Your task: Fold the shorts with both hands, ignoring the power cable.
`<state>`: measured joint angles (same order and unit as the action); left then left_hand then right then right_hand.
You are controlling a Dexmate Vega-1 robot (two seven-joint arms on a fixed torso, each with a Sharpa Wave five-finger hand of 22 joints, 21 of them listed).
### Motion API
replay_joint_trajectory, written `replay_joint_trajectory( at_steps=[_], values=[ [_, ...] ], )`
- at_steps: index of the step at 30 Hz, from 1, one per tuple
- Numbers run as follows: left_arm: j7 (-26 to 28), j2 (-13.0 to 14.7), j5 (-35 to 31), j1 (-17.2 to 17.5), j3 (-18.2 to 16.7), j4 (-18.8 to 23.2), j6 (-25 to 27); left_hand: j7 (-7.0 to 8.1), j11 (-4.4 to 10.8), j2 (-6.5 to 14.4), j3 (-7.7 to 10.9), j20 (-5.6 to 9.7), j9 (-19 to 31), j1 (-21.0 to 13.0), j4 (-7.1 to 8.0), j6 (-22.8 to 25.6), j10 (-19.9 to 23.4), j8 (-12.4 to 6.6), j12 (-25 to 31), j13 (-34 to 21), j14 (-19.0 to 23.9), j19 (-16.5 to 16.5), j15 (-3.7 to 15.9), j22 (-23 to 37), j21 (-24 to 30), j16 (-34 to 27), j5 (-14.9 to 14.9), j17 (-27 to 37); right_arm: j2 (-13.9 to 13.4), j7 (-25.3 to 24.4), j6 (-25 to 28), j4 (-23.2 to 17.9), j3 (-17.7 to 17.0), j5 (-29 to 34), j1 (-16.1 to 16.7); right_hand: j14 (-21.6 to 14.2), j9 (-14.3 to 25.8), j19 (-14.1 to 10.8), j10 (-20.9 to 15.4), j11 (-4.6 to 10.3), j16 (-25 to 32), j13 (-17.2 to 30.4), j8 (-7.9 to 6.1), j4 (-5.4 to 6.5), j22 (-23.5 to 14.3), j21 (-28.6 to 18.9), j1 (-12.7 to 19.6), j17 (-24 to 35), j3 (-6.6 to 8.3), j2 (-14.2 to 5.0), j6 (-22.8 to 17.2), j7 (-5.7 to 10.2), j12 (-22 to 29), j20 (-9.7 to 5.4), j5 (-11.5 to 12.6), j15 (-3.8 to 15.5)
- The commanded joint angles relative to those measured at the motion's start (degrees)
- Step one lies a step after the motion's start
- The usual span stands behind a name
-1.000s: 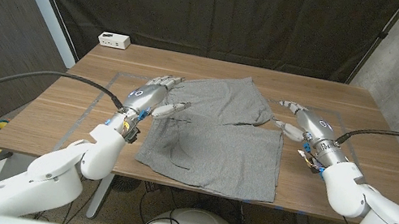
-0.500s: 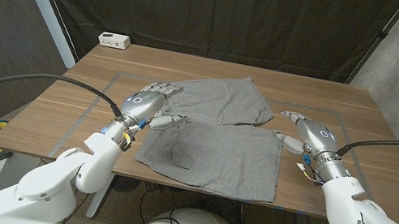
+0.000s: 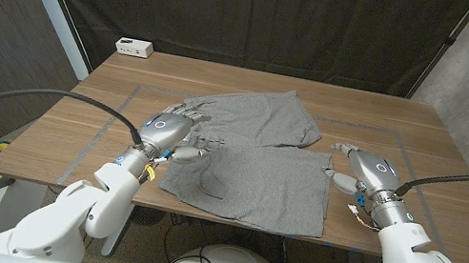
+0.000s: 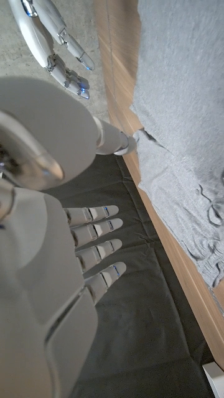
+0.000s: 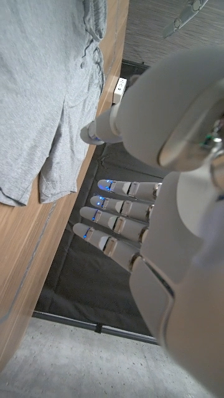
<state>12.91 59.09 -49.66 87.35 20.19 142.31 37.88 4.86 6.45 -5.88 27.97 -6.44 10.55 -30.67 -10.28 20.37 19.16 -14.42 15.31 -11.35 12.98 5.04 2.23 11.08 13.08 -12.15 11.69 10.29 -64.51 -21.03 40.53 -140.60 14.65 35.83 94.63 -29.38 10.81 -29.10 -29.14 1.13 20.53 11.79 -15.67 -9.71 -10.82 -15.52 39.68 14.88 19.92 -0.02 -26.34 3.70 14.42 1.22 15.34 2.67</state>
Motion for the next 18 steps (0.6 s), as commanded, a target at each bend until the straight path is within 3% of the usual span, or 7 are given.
replay_joint_trajectory(
  at_steps=[1, 9, 14, 16, 18],
  values=[
    [-6.0, 1.3, -6.4, 2.7, 0.7, 2.5, 4.7, 0.10, -0.08, -0.4, -0.23, -0.21, 0.2, -1.6, 0.01, 1.2, 1.0, -0.36, 0.4, -0.3, 0.8, 0.7, 2.13, 0.2, 0.5, -0.3, 0.8, 0.3, -1.0, 3.0, 5.3, -2.1, 2.2, 4.9, 1.5, -1.1, 0.2, -0.3, -1.3, 0.44, 1.1, 0.3, -0.32, 0.02, -0.3, -0.5, 1.7, 1.1, -0.89, 0.61, -1.3, 0.74, 0.4, -0.80, 0.8, 7.59],
    [-10.5, 1.4, -11.7, 3.8, 1.5, 3.3, 7.4, 0.44, 0.33, -1.6, -0.60, -0.55, 0.3, -6.2, -0.08, 2.8, 3.1, -0.39, 0.8, -0.4, 1.9, 1.8, 2.76, 0.3, 0.8, -0.3, 2.1, 0.3, -3.4, 6.1, 9.0, -3.8, 4.2, 7.7, 2.5, -2.6, 0.3, -0.8, -3.0, 1.51, 3.2, 0.8, -0.38, 0.17, -0.6, -0.9, 4.4, 3.1, -2.22, 1.34, -3.0, 1.92, 0.8, -2.45, 1.3, 9.09],
    [-12.4, 0.9, -14.1, 4.6, 1.6, 3.2, 7.8, 0.77, 0.52, -2.2, -1.09, -0.42, 0.4, -8.1, 0.15, 3.9, 4.4, -0.43, 1.2, -0.6, 2.8, 2.4, 3.24, 0.4, 1.0, -0.4, 2.7, 0.4, -4.0, 6.7, 10.1, -4.3, 5.3, 8.5, 3.0, -4.0, 0.3, -1.2, -4.7, 2.92, 5.6, 1.3, -0.52, 0.08, -0.9, -1.4, 8.2, 5.7, -3.07, 1.21, -5.0, 2.98, 1.2, -3.18, 1.9, 9.86],
    [-12.8, 0.7, -14.9, 5.0, 1.5, 3.0, 7.8, 0.87, 1.16, -2.5, -1.49, -0.38, 0.5, -9.3, 0.29, 4.8, 5.9, -0.50, 1.6, -0.7, 3.2, 2.7, 3.51, 0.4, 1.1, -0.4, 3.2, 0.4, -4.6, 7.8, 11.1, -4.6, 6.5, 9.9, 2.6, -4.1, 0.3, -1.2, -5.3, 2.79, 6.0, 1.4, -0.57, 0.19, -0.9, -1.4, 8.8, 6.3, -3.41, 1.30, -5.5, 3.18, 1.4, -3.32, 1.9, 9.77],
    [-13.6, 0.5, -15.6, 5.3, 1.4, 2.9, 7.9, 0.91, 1.29, -2.7, -1.80, -0.24, 0.5, -10.0, 0.41, 5.7, 6.5, -0.72, 1.7, -0.7, 3.6, 2.9, 3.93, 0.4, 1.1, -0.5, 3.4, 0.4, -4.4, 7.2, 10.8, -4.7, 5.9, 8.6, 3.4, -4.4, 0.3, -0.9, -6.2, 3.80, 7.3, 1.6, -1.00, 0.47, -1.2, -1.6, 10.1, 7.8, -4.41, 1.57, -7.8, 3.73, 1.7, -3.86, 2.0, 9.77]
  ],
)
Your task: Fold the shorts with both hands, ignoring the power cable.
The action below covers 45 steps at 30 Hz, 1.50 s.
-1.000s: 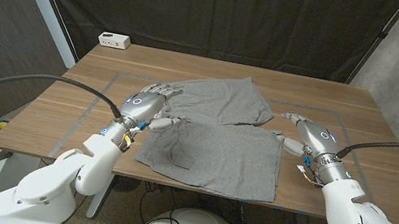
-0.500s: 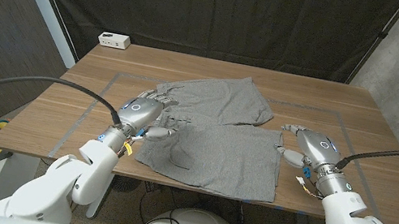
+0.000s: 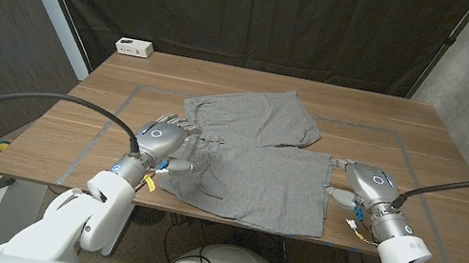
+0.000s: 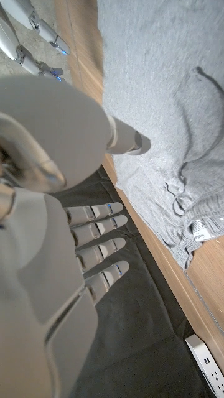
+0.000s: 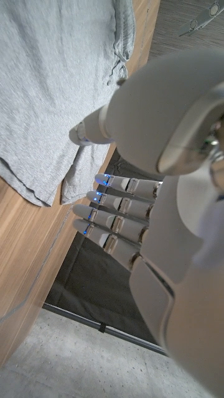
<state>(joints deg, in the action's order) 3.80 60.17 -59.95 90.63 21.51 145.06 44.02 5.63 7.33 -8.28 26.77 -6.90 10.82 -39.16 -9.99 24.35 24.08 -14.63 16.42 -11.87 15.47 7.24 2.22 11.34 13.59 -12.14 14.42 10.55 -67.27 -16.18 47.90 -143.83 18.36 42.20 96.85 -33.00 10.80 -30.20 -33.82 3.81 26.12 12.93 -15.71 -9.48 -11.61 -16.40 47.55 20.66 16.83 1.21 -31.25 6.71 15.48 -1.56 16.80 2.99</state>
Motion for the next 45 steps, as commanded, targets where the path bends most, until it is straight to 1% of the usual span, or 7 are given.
replay_joint_trajectory(
  at_steps=[1, 7, 19, 28, 33, 37, 45],
  values=[
    [-4.6, -0.8, -5.4, 2.2, -0.2, 0.1, 1.7, 0.16, 0.56, -0.4, -0.77, 0.36, 0.3, -1.7, 0.19, 2.2, 2.0, -0.61, 0.6, -0.2, 1.4, 0.7, 4.13, 0.2, 0.6, -0.6, 0.8, 0.1, -1.8, 2.7, 3.7, -1.6, 2.6, 2.5, 1.1, -0.8, 0.3, 0.2, -1.9, 1.27, 2.0, 0.5, -0.99, 0.27, -0.4, -0.8, 2.4, 2.3, -1.54, 0.45, -3.3, 0.89, 0.7, -1.17, 0.6, 9.47],
    [-6.8, -1.5, -7.1, 2.9, -0.4, -0.6, 1.7, 0.26, 0.92, -0.8, -1.92, 0.51, 0.3, -2.9, 0.57, 3.4, 4.4, -0.53, 1.1, -0.1, 2.1, 1.0, 4.52, 0.3, 0.7, -0.6, 1.4, 0.1, -2.1, 5.2, 5.4, -2.0, 5.6, 4.0, -0.3, -1.6, 0.2, 0.4, -3.9, 2.04, 3.8, 0.8, -1.04, 0.43, -0.9, -1.2, 4.0, 4.4, -2.79, 0.85, -5.2, 1.18, 1.3, -1.76, 0.8, 9.64],
    [-12.9, -2.3, -11.5, 3.6, -0.6, -1.6, 1.2, 1.37, 2.12, -1.1, -3.66, 0.55, 0.4, -4.6, 0.89, 6.5, 8.0, -0.92, 2.0, -0.5, 3.2, 1.1, 5.92, 0.3, 0.7, -0.6, 2.5, 0.1, -2.1, 9.5, 7.9, -2.3, 11.3, 7.9, -3.3, -1.2, 0.1, 0.7, -3.3, 2.53, 3.9, 1.0, -0.42, 0.44, -1.2, -1.5, 5.4, 5.2, -3.28, 0.98, -5.1, 1.73, 1.0, -2.06, 1.1, 9.79],
    [-11.7, -4.7, -13.4, 3.7, 0.2, -4.3, -0.6, 1.57, 2.28, -0.9, -4.45, 0.97, 0.5, -6.1, 0.90, 7.5, 9.2, -0.84, 2.1, -0.8, 4.0, 1.7, 6.60, 0.3, 0.9, -0.7, 3.1, 0.1, -1.2, 11.0, 8.3, -1.4, 14.2, 9.9, -4.4, -1.4, 0.1, 0.7, -3.5, 2.72, 4.5, 1.3, -0.16, 0.62, -1.4, -1.9, 6.8, 6.3, -3.69, 0.65, -5.7, 2.36, 0.9, -2.01, 1.4, 9.76],
    [-11.0, -5.7, -14.3, 3.6, 0.4, -5.8, -1.4, 2.02, 2.60, -0.5, -4.99, 1.14, 0.5, -6.8, 1.09, 7.8, 9.8, -0.70, 2.1, -1.0, 4.3, 2.2, 7.20, 0.3, 1.0, -0.7, 3.4, 0.1, -0.9, 9.3, 8.3, -1.4, 13.5, 8.5, -3.3, -1.6, 0.1, 1.2, -3.7, 2.91, 5.2, 1.5, -0.38, 0.73, -1.5, -2.0, 7.7, 7.3, -4.13, 0.44, -7.4, 3.40, 1.0, -2.17, 1.5, 9.78],
    [-10.8, -6.4, -14.6, 3.0, 0.8, -7.1, -2.1, 1.94, 2.34, -0.4, -5.51, 1.14, 0.5, -7.1, 1.30, 8.6, 10.2, -0.82, 2.2, -1.3, 4.5, 2.3, 7.40, 0.4, 1.0, -0.7, 3.5, 0.1, -0.6, 11.9, 9.4, -1.5, 15.2, 10.5, -4.4, -1.9, 0.1, 2.1, -3.3, 2.59, 6.6, 1.8, 0.13, 0.86, -1.7, -2.1, 8.6, 9.1, -5.01, 0.53, -7.7, 4.15, 0.8, -2.25, 1.6, 9.79],
    [-10.8, -7.4, -16.5, 1.6, 2.5, -9.7, -3.2, 4.48, 3.33, 0.5, -6.64, 2.04, 0.4, -8.8, 1.55, 12.0, 12.3, -1.45, 2.6, -1.8, 5.6, 3.0, 8.78, 0.4, 1.2, -0.9, 3.9, 0.2, 0.1, 12.3, 8.4, -1.2, 16.1, 10.5, -4.8, -1.7, 0.1, 2.1, -2.9, 3.33, 7.5, 2.2, 1.01, 1.06, -2.0, -2.5, 9.5, 10.6, -5.72, 0.42, -7.2, 3.63, 0.8, -2.30, 1.7, 9.91]
  ],
)
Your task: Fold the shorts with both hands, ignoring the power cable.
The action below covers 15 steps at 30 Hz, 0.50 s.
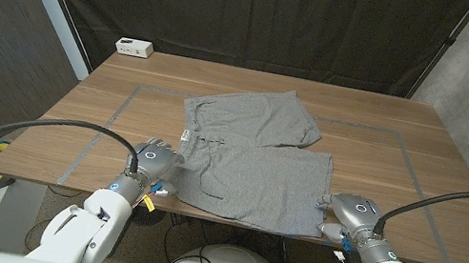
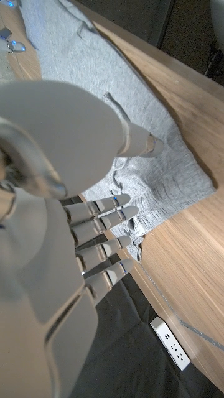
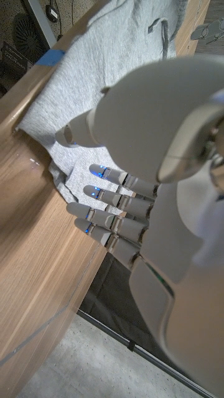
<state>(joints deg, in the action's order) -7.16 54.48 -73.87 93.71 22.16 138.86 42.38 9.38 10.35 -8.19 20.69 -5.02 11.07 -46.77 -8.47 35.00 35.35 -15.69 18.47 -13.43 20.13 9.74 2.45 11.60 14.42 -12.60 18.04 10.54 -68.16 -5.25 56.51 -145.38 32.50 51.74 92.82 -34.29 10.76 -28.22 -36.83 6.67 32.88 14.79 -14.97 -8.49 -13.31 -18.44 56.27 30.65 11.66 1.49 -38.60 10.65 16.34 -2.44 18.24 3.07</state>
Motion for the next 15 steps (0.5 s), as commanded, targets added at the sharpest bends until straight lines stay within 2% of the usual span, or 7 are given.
replay_joint_trajectory(
  at_steps=[1, 4, 8, 15],
  values=[
    [0.2, -1.9, -2.8, -1.6, 2.0, -3.8, -1.6, 0.87, 0.35, 0.5, -0.66, 0.23, 0.1, -1.4, 0.03, 1.6, 1.2, -0.43, 0.5, -0.3, 1.1, 0.6, 8.79, 0.1, 0.4, -0.5, 0.3, 0.3, 1.1, 1.6, -0.2, 0.6, 2.6, 2.0, -1.1, -0.4, 0.1, 0.1, 0.1, 0.53, 0.8, 0.4, 0.37, 0.10, -0.3, -0.5, 0.8, 0.7, -0.62, 0.13, 0.3, -0.43, -0.1, -1.44, 0.3, 9.81],
    [-0.3, -2.3, -4.8, -2.2, 2.9, -4.7, -1.6, 1.28, -0.01, 1.0, -0.94, 0.57, 0.1, -1.9, 0.17, 2.1, 2.0, -0.42, 0.7, -0.4, 1.8, 0.9, 9.03, 0.1, 0.5, -0.8, 0.4, 0.3, 1.3, 2.0, -0.4, 0.4, 2.4, 1.5, -1.0, -0.3, 0.1, 0.1, 0.5, 0.23, 0.9, 0.5, 0.72, 0.13, -0.3, -0.6, 1.2, 1.0, -0.76, 0.03, 0.6, -0.53, -0.2, -1.41, 0.3, 9.88],
    [0.6, -2.8, -6.0, -2.6, 3.4, -5.9, -1.8, 1.39, 0.28, 1.5, -1.35, 0.80, 0.1, -2.4, 0.33, 2.8, 2.7, -0.42, 0.8, -0.6, 2.4, 1.2, 9.30, 0.1, 0.6, -1.0, 0.4, 0.4, 2.0, 3.3, -0.9, 0.9, 3.7, 3.1, -1.8, -0.1, 0.1, 0.2, 0.9, 0.24, 0.9, 0.7, 1.09, 0.24, -0.3, -0.7, 1.4, 1.4, -1.04, 0.02, 0.9, -0.49, -0.3, -1.52, 0.4, 9.85],
    [5.4, -3.6, -1.8, -3.0, 2.9, -8.1, -3.1, 1.30, 0.89, 2.9, -1.85, 1.67, 0.0, -3.4, 0.68, 4.4, 4.2, -0.59, 0.8, -0.5, 3.8, 2.3, 9.77, 0.2, 1.0, -1.5, 0.2, 0.7, 3.3, 6.3, -0.9, 1.5, 4.9, 6.3, -3.0, 0.0, 0.2, 0.1, 1.0, 0.29, 1.0, 0.9, 1.48, 0.50, -0.3, -0.9, 1.7, 2.0, -1.38, -0.28, 1.0, -0.57, -0.4, -1.48, 0.5, 9.89]
  ],
)
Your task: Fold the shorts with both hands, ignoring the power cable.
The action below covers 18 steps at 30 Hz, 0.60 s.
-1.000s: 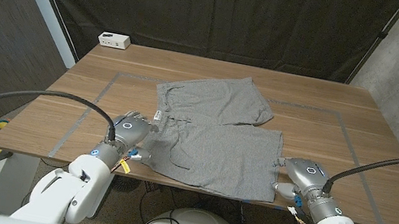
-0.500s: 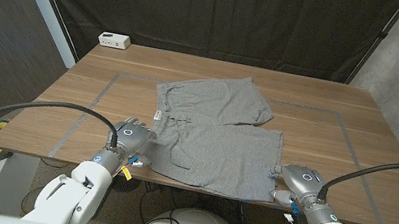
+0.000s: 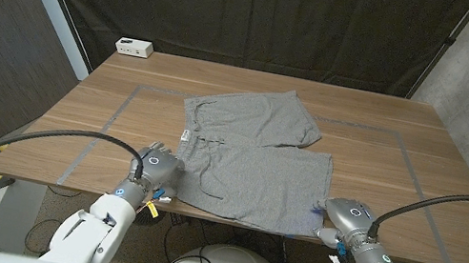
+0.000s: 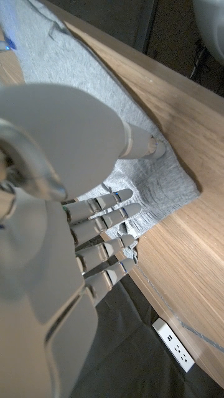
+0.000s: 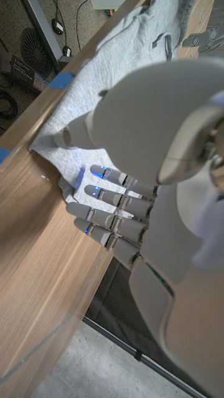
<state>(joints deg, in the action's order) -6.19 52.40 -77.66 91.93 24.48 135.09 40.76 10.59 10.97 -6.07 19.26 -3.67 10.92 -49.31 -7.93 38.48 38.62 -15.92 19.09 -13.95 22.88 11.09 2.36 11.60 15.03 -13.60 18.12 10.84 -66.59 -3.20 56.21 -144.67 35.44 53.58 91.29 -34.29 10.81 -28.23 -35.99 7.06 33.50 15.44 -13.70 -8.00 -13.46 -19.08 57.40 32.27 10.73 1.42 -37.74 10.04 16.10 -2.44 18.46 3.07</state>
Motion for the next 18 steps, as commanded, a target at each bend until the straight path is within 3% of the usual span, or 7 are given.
replay_joint_trajectory(
  at_steps=[1, 7, 12, 14, 18],
  values=[
    [4.6, -1.6, 2.7, -1.3, 0.6, -4.6, -1.6, 0.03, 0.18, 1.1, -0.47, 0.43, 0.1, -1.0, 0.21, 0.9, 1.0, -0.28, 0.1, 0.1, 1.2, 1.2, 9.90, 0.2, 0.5, -0.5, 0.1, 0.4, 1.9, 4.4, -0.8, 0.8, 1.8, 4.2, -1.5, 0.0, 0.1, 0.1, 0.1, -0.12, 0.5, 0.3, 0.26, 0.04, -0.1, -0.3, 0.6, 0.5, -0.54, -0.19, 0.1, 0.06, -0.1, -1.44, 0.3, 9.87],
    [5.9, -1.5, 5.1, -2.4, 1.4, -5.8, -2.2, 0.09, 0.43, 1.7, -0.89, 0.50, 0.0, -1.5, 0.29, 2.0, 2.1, -0.33, 0.0, 0.5, 2.0, 1.6, 9.96, 0.2, 0.6, -0.7, -0.1, 0.5, 2.7, 6.0, -1.5, 1.6, 2.0, 5.5, -1.8, -0.3, 0.2, 0.1, -0.3, 0.13, 0.9, 0.6, 0.39, 0.18, -0.1, -0.5, 1.1, 1.2, -0.82, -0.52, -0.4, -0.03, 0.1, -1.40, 0.4, 9.96],
    [6.6, -1.2, 5.1, -3.3, 2.6, -6.7, -1.8, 1.17, 0.49, 4.1, -1.57, 1.59, -0.3, -4.9, -0.15, 8.8, 9.0, -1.40, 0.6, 1.5, 5.3, 2.6, 10.45, 0.1, 1.0, -1.2, -1.1, 0.6, 3.6, 4.2, -3.3, 2.9, 1.8, 5.9, -1.4, -1.9, 0.2, -0.1, -2.3, 0.22, 2.9, 1.0, 0.06, 0.11, 0.0, -0.9, 2.5, 3.4, -1.28, -1.35, -2.8, -0.23, 0.9, -1.63, 0.6, 9.97],
    [7.1, -1.1, 4.4, -3.6, 3.1, -7.1, -1.4, 0.78, 0.54, 5.7, -1.76, 1.87, -0.3, -6.7, -0.28, 12.5, 12.4, -2.00, 0.9, 1.8, 6.9, 3.0, 10.69, 0.1, 1.1, -1.4, -1.8, 0.7, 4.5, 3.0, -3.6, 3.9, 2.0, 6.7, -1.3, -3.1, 0.2, -0.8, -4.4, -0.03, 4.5, 1.4, -0.19, -0.12, 0.0, -1.5, 4.1, 5.1, -1.39, -2.18, -4.7, -0.32, 1.8, -1.56, 0.7, 10.04],
    [9.2, -1.0, 4.8, -3.6, 3.3, -7.7, -1.0, 0.76, 0.28, 7.6, -1.48, 2.36, -0.4, -8.6, -0.50, 15.0, 15.4, -2.31, 1.4, 1.8, 8.3, 3.6, 10.70, 0.1, 1.3, -1.7, -2.6, 0.9, 5.0, 1.9, -4.8, 5.2, 0.4, 3.4, -0.8, -7.6, 0.3, -2.2, -11.8, 0.20, 11.0, 3.7, -0.60, -0.48, -0.2, -3.3, 8.9, 12.4, -2.43, -4.08, -12.3, -0.86, 6.4, -2.45, 0.4, 10.19]
  ],
)
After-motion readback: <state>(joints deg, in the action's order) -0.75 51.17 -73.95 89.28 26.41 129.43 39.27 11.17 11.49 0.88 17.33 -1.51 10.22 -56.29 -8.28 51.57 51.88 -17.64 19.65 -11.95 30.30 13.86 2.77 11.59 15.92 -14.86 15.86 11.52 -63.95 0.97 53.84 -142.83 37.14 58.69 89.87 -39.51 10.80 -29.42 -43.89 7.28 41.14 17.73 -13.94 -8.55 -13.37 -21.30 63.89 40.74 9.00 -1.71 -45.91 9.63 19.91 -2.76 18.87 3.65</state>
